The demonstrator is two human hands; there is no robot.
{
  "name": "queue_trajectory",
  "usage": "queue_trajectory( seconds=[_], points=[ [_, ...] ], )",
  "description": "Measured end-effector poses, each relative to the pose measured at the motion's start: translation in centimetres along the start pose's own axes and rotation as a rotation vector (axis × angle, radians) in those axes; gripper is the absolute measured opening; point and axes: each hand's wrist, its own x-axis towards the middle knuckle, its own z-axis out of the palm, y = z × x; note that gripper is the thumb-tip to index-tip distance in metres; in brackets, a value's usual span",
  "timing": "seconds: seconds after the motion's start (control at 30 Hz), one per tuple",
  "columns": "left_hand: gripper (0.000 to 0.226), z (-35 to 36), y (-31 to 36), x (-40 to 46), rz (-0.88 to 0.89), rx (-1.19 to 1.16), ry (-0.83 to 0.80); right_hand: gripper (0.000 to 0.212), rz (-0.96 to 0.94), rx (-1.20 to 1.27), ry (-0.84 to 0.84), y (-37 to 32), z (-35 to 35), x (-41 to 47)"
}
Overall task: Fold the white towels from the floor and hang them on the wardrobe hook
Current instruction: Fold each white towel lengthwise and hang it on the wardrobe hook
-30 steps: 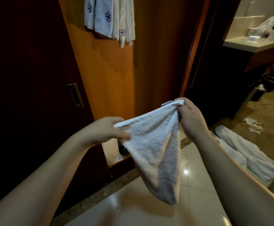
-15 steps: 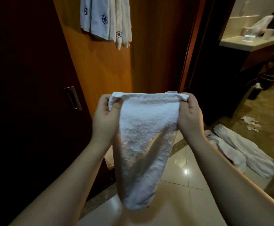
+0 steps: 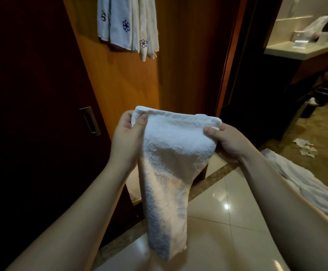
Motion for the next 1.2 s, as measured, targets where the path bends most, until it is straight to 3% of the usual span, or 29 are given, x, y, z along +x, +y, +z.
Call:
queue_trajectory(
  seconds=[0.1, 0.23, 0.43, 0.5, 0.7, 0.83, 0.93, 1.1, 1.2],
  points=[
    [0.007, -0.3, -0.1, -0.2, 0.014, 0.051, -0.041, 0.028, -0.003, 0.005, 0.032, -0.5, -0.5, 0.3],
    [0.013, -0.4, 0.0, 0.0, 0.041, 0.058, -0.03, 0.026, -0.051, 0.098, -0.022, -1.3, -0.2, 0.7],
    [0.009, -0.6, -1.5, -0.3, -0.029, 0.095, -0.037, 0.043, -0.002, 0.182, 0.03, 1.0, -0.8, 0.8],
    [0.009, -0.7, -2.5, -0.3, -0.075, 0.117, -0.031, 0.038, 0.017, 0.189, 0.045, 1.8, -0.9, 0.8],
    [0.015, -1.3, -5.9, -0.8, -0.257, 0.199, -0.037, 0.027, 0.118, 0.072, 0.174, 4.9, -0.3, 0.1],
    [0.022, -1.2, -7.7, -2.4, -0.355, 0.201, 0.002, 0.027, 0.079, -0.266, 0.308, 6.1, 1.2, -1.6],
    [0.02, -0.6, -8.1, -3.9, -0.317, 0.191, 0.029, 0.028, -0.082, -0.523, 0.416, 6.8, 2.2, -2.4],
    [0.02, 0.8, -7.3, -6.7, -0.213, 0.146, 0.143, 0.024, -0.167, -0.497, 0.548, 8.2, 4.5, -3.8],
    [0.025, 1.8, -6.6, -8.5, -0.155, 0.139, 0.181, 0.029, -0.155, -0.458, 0.536, 8.6, 6.2, -4.8]
  ],
)
